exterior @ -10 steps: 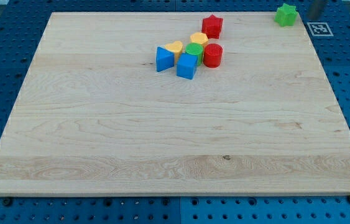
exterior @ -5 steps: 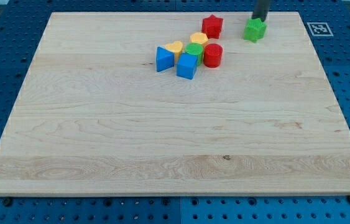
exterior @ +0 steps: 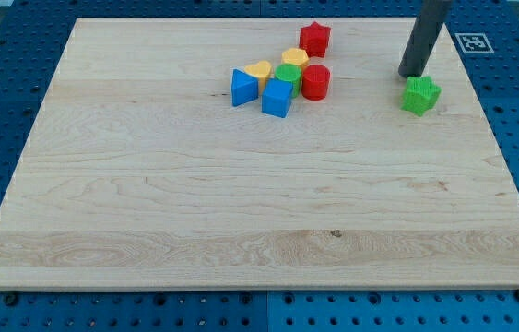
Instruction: Move the green star into the blue cube
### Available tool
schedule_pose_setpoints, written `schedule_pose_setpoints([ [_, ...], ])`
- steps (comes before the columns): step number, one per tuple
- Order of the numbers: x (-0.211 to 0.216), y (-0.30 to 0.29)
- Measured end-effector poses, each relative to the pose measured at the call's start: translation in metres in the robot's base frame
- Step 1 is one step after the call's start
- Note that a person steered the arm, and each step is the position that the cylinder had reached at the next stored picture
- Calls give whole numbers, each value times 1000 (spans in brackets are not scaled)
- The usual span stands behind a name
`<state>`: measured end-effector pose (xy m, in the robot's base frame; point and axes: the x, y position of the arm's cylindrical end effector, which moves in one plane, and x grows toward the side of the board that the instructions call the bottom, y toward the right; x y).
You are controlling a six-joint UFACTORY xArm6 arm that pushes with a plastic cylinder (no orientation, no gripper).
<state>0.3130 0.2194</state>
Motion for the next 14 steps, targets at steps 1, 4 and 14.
schedule_pose_setpoints([
  [1,6,34],
  [4,63,-77],
  [14,69,-146],
])
